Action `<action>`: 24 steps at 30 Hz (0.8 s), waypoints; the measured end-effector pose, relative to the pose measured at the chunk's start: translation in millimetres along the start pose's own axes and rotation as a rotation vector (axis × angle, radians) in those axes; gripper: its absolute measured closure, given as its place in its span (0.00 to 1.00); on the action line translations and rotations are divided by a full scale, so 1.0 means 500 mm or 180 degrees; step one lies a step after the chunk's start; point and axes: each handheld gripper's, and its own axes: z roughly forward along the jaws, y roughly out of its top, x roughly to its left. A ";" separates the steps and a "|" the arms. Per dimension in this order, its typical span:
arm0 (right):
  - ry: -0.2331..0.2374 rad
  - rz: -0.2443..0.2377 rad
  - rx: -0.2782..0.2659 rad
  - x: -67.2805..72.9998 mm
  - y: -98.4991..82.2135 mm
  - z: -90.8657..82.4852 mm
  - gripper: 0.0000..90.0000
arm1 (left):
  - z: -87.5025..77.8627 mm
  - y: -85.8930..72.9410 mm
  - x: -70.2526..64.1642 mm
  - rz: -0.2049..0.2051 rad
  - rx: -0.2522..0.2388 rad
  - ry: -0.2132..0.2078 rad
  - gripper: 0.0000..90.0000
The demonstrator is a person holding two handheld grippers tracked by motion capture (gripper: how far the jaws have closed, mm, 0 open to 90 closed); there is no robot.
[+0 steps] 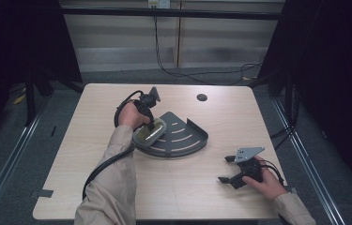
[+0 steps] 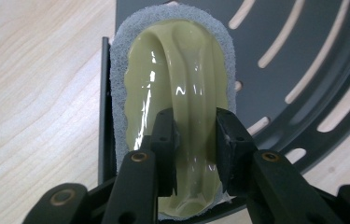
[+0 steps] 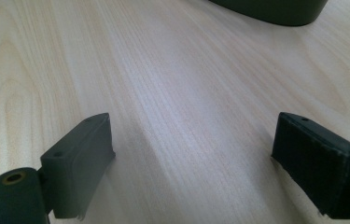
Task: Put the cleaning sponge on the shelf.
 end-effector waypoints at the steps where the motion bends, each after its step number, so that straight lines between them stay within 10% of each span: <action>1: 0.0000 0.0000 0.0000 0.000 0.000 0.000 0.13 | 0.002 -0.001 0.001 -0.0019 -0.0003 0.0001 0.79; 24: -0.0001 0.0000 0.0000 0.000 0.000 0.000 0.13 | 0.020 -0.009 0.003 -0.0128 0.0017 0.0051 0.77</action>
